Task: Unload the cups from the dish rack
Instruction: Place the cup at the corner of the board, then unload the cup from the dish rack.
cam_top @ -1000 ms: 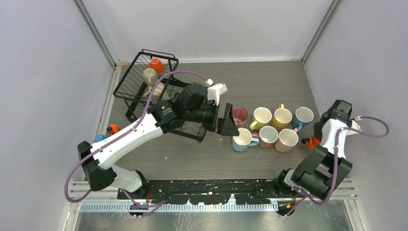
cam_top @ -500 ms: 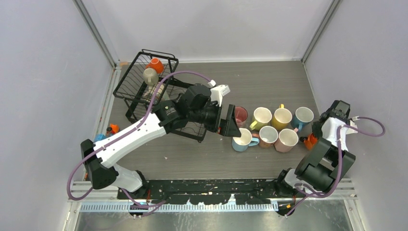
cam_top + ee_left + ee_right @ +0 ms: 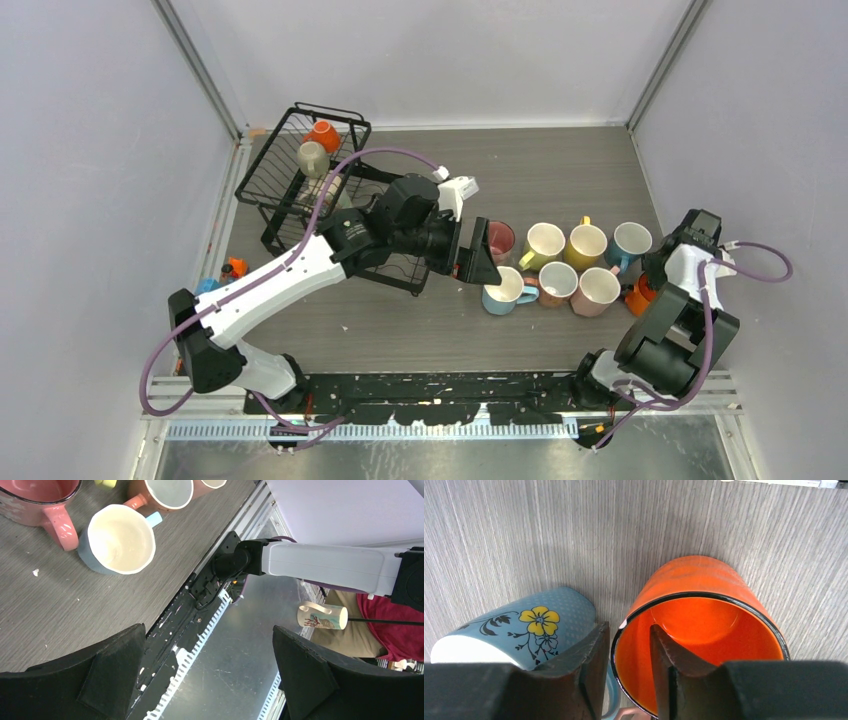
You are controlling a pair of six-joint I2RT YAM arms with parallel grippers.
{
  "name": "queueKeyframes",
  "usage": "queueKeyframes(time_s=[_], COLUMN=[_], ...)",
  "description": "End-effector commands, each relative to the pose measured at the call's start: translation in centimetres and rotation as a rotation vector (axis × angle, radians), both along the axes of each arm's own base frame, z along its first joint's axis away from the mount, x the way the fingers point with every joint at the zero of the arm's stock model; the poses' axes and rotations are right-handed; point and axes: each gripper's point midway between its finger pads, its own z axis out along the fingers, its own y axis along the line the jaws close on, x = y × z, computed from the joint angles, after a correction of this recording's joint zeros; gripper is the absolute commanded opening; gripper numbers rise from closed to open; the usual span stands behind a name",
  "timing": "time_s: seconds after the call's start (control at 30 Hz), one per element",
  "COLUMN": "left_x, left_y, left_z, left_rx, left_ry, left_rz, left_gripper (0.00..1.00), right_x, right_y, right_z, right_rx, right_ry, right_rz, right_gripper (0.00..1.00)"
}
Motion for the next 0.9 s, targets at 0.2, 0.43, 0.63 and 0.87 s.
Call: queueKeyframes(time_s=[0.2, 0.43, 0.63, 0.87], left_x=[0.0, 0.1, 0.2, 0.6], left_y=[-0.5, -0.5, -0.6, -0.5], left_z=[1.8, 2.0, 2.0, 2.1], left_rx=[-0.043, -0.043, -0.044, -0.041], left_ry=[-0.05, -0.055, -0.058, -0.086], left_rz=[-0.019, -0.017, -0.014, -0.006], left_gripper=[1.0, 1.0, 1.0, 1.0], right_x=[1.0, 0.2, -0.2, -0.3], right_y=[-0.6, -0.4, -0.4, 0.8], right_z=[2.7, 4.3, 6.6, 9.4], right_rx=[-0.089, -0.127, -0.164, -0.19], right_ry=[-0.021, -0.024, -0.046, -0.096], right_rz=[0.021, 0.024, 0.031, 0.069], right_gripper=[0.59, 0.79, 0.98, 1.0])
